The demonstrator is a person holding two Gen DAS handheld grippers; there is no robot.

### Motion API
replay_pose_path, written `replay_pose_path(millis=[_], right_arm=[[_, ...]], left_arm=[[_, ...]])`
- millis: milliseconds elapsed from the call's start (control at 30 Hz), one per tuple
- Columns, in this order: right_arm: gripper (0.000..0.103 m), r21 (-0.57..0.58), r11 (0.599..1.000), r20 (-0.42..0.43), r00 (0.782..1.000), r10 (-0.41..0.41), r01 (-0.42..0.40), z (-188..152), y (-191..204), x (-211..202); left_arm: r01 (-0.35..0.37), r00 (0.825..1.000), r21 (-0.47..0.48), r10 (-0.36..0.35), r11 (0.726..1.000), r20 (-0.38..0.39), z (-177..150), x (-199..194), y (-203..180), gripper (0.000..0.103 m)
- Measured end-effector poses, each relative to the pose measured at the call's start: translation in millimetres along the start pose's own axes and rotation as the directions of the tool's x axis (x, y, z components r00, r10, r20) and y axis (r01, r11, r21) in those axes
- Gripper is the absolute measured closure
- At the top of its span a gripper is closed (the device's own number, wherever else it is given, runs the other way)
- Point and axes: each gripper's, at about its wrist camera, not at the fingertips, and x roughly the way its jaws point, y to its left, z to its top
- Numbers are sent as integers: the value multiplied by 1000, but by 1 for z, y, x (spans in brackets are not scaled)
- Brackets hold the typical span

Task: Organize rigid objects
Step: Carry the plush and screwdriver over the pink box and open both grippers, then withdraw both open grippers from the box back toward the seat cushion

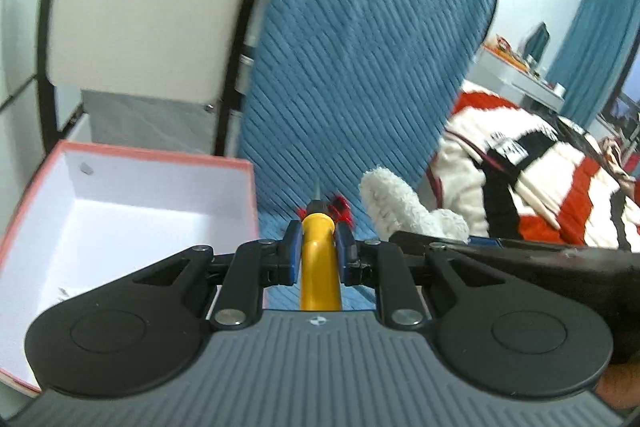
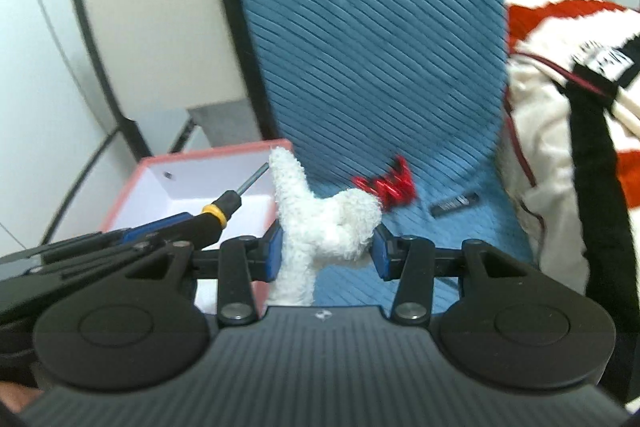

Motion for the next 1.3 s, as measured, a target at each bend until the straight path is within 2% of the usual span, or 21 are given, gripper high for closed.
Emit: replay_pose_path(millis=[133, 300, 567, 667, 1000, 1133, 1300], right_arm=[[56, -35, 999, 9, 999, 37, -37, 2, 24, 7], [56, -55, 995, -6, 997, 78, -78, -1, 51, 24], [56, -102, 990, -108, 990, 86, -98, -25, 83, 68], [56, -111, 988, -155, 984, 89, -107, -36, 89, 84], [55, -166, 979, -262, 963, 70, -117, -58, 97, 114], [54, -147, 983, -279, 958, 67, -112, -61, 93, 117], [54, -123, 984, -282, 955, 89, -128, -57, 87, 112]], left_arm=[[-29, 999, -57, 31, 998, 32, 15, -14, 30, 82], [-81, 996, -60, 84, 995, 34, 16, -22, 64, 82], [-186, 982, -124, 181, 975, -49, -9, -7, 124, 82], [-203, 977, -139, 191, 969, -94, -20, 3, 138, 82], [-232, 957, -171, 194, 957, -216, -59, 34, 157, 82], [-218, 959, -186, 175, 958, -222, -64, 35, 160, 82], [-218, 966, -178, 186, 960, -179, -56, 20, 151, 82]])
